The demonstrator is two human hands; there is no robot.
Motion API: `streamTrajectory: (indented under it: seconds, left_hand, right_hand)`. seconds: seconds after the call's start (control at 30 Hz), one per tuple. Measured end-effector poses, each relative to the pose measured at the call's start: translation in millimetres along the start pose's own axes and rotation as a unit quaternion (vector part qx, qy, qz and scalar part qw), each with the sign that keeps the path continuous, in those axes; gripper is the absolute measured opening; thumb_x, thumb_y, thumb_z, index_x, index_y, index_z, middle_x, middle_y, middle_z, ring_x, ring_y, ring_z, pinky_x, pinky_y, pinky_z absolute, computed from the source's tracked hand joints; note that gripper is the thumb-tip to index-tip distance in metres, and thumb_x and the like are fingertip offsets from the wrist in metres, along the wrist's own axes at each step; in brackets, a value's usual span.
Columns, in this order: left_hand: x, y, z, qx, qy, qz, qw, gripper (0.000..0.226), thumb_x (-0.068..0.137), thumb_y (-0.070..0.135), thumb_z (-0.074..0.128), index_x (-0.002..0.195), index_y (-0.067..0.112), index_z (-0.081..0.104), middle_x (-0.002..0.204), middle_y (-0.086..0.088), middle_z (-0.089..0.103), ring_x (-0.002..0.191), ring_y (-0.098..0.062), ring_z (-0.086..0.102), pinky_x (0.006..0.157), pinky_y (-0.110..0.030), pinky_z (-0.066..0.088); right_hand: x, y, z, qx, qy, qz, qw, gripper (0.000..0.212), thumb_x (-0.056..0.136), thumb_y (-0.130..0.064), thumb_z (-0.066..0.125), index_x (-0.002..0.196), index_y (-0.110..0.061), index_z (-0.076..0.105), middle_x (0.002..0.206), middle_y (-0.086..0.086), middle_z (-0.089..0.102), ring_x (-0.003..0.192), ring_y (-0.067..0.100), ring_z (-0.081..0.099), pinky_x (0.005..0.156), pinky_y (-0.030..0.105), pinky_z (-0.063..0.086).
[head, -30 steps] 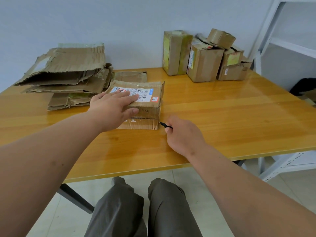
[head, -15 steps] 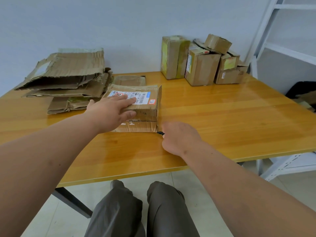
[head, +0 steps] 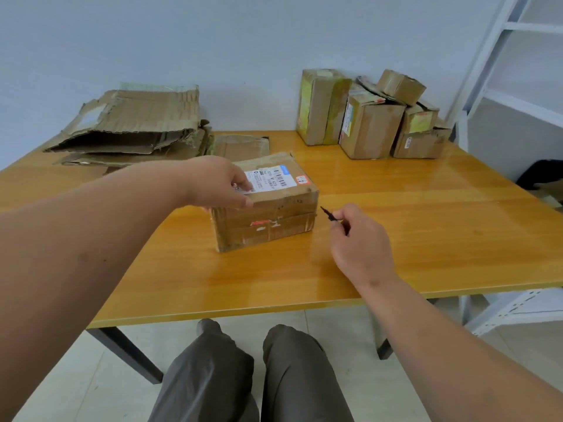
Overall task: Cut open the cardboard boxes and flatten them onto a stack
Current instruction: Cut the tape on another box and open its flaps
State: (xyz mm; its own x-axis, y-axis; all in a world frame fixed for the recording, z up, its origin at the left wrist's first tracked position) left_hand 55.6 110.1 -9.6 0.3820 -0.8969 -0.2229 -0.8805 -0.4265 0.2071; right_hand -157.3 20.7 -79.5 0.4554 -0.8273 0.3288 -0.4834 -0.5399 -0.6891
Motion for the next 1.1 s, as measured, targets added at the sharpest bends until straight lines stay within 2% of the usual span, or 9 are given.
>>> streamTrajectory:
  seconds: [0.1,0.2,0.33,0.47,0.63,0.73,0.9,0.97,1.1]
  left_hand:
    - [0.8,-9.0,2.1,-0.111,-0.041,-0.006,0.993,0.044,0.095,0.027,0.063,0.138,0.031,0.055,0.145,0.008,0.045,0.1,-0.011,0.055,0.064,-0.015,0.046]
    - [-0.3,-13.8,4.9,-0.145,-0.042,-0.003,0.989,0.045,0.095,0.027,0.062,0.139,0.032,0.054,0.15,0.012,0.04,0.11,-0.012,0.051,0.065,-0.014,0.045]
    - [-4.8,-19.6,13.1,-0.171,-0.015,0.012,0.985,0.042,0.096,0.035,0.06,0.137,0.038,0.053,0.137,0.009,0.048,0.103,-0.012,0.058,0.074,-0.02,0.051]
    - [-8.7,-30.3,18.2,-0.226,0.025,0.028,0.973,0.023,0.092,0.036,0.066,0.114,0.037,0.061,0.132,0.011,0.055,0.108,-0.018,0.061,0.088,-0.036,0.056]
    - [-10.0,-31.7,19.2,-0.256,0.034,0.048,0.965,0.024,0.093,0.032,0.065,0.117,0.03,0.066,0.134,0.018,0.055,0.109,-0.009,0.058,0.083,-0.026,0.055]
    - [-10.2,-32.8,19.3,-0.26,0.037,0.051,0.964,0.026,0.093,0.032,0.064,0.119,0.029,0.066,0.136,0.02,0.052,0.11,-0.01,0.058,0.083,-0.025,0.055]
    - [-8.8,-33.6,20.2,-0.243,0.037,0.045,0.968,0.027,0.092,0.036,0.064,0.118,0.03,0.066,0.133,0.016,0.056,0.112,-0.018,0.059,0.089,-0.035,0.056]
    - [-9.0,-33.2,20.3,-0.232,0.033,0.042,0.971,0.027,0.091,0.039,0.065,0.117,0.032,0.066,0.131,0.012,0.058,0.11,-0.018,0.059,0.09,-0.037,0.055]
    - [-10.0,-31.6,19.3,-0.218,0.031,0.04,0.975,0.033,0.088,0.039,0.069,0.12,0.033,0.065,0.13,0.012,0.057,0.104,-0.014,0.059,0.079,-0.026,0.053]
  right_hand:
    - [-6.7,-24.7,6.8,-0.065,0.009,-0.131,0.989,0.014,0.094,-0.016,0.052,0.095,-0.018,0.066,0.084,-0.005,0.063,0.077,0.017,0.057,0.06,0.028,0.041]
    - [-16.5,-57.8,29.7,-0.106,-0.017,-0.255,0.961,0.022,0.09,-0.018,0.053,0.1,-0.015,0.071,0.084,-0.001,0.068,0.073,0.021,0.062,0.053,0.032,0.05]
    - [-28.0,-91.7,53.0,-0.122,-0.04,-0.327,0.936,0.015,0.09,-0.013,0.061,0.099,-0.013,0.073,0.074,0.001,0.064,0.06,0.02,0.058,0.044,0.03,0.047]
    - [-30.2,-105.0,66.4,-0.146,-0.042,-0.346,0.926,0.01,0.086,-0.011,0.068,0.094,-0.014,0.074,0.069,0.0,0.061,0.057,0.02,0.056,0.044,0.026,0.043]
    - [-28.2,-108.9,75.6,-0.17,-0.048,-0.336,0.925,0.009,0.085,-0.011,0.069,0.091,-0.016,0.073,0.068,-0.001,0.059,0.057,0.019,0.055,0.044,0.025,0.038]
    - [-28.3,-109.8,77.4,-0.166,-0.044,-0.329,0.929,0.008,0.083,-0.01,0.069,0.088,-0.015,0.074,0.067,0.0,0.059,0.056,0.02,0.055,0.044,0.025,0.037]
    - [-28.1,-112.1,79.0,-0.175,-0.046,-0.327,0.928,0.008,0.085,-0.011,0.068,0.088,-0.015,0.074,0.068,0.001,0.061,0.057,0.02,0.056,0.045,0.025,0.039]
    - [-29.0,-114.2,81.1,-0.183,-0.046,-0.317,0.93,0.006,0.084,-0.011,0.069,0.086,-0.015,0.073,0.066,0.0,0.059,0.055,0.019,0.054,0.045,0.024,0.033]
    - [-31.2,-114.4,84.2,-0.188,-0.041,-0.297,0.935,0.008,0.085,-0.01,0.066,0.087,-0.016,0.072,0.069,0.002,0.06,0.058,0.02,0.055,0.048,0.025,0.031]
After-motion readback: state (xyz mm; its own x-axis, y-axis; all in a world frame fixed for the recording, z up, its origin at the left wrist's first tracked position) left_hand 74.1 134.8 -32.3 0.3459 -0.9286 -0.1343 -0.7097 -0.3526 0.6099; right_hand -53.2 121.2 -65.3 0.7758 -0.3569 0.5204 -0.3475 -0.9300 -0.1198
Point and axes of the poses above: each hand's wrist, its own x-axis towards the middle knuckle, its own z-axis out of the palm, y = z × x, the point moved 7 cm from there along x, towards the middle knuckle
